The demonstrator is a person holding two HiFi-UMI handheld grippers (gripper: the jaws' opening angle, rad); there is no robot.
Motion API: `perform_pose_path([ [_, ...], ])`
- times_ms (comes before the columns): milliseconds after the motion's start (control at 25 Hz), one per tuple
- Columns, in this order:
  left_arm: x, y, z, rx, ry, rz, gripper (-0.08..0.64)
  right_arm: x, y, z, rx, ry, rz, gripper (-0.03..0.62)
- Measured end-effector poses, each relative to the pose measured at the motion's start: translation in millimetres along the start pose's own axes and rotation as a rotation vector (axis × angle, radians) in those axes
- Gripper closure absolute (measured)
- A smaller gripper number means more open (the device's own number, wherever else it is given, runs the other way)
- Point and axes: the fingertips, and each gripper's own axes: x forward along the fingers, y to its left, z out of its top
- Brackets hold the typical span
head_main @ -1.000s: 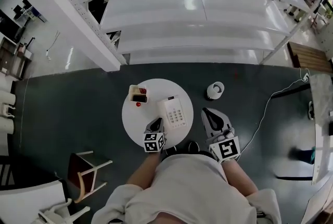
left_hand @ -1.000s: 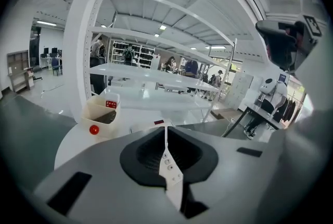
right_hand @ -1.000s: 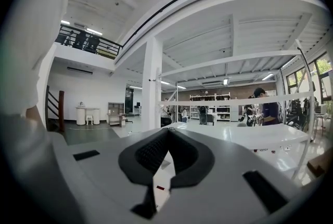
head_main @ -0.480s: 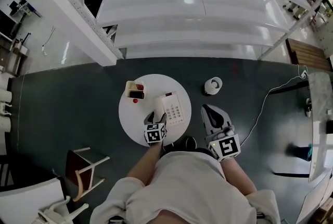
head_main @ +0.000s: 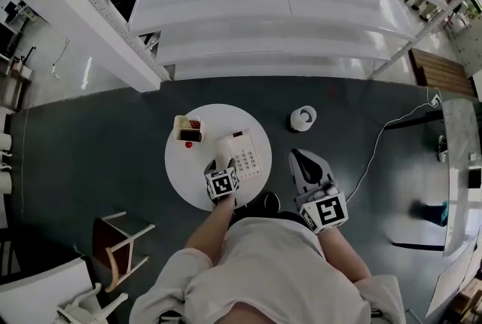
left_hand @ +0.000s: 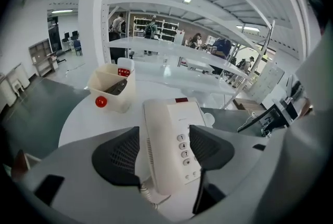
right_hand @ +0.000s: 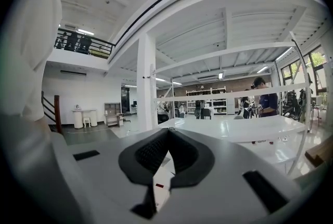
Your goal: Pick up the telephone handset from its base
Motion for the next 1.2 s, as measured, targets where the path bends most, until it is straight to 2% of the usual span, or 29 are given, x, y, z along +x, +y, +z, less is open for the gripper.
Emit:
perform_pose_path([
  [240,14.8,9.8,-7.9,-0.034,0.052,0.049,0.268,-0.7,-1.4,-1.6,0.003,0.011,-0.001,0.583],
  [400,20.6,9.7,-7.8,-0.091,0.081,0.055,0.268,-3.0,-1.5,-6.4,0.013,0.025,-0.003,0.583],
  [680,31.9,14.1,-4.9,-0.064,0.114,0.109,0.268,-7.6,-9.0,-9.9,0.039,0.032,-0.025,0.583],
  [1200,41.1,18.4,-5.1,-0.033,0.126,0.125,0.27,-14.2,-16.3,-13.0,0.083,0.038,-0.036,0.583],
])
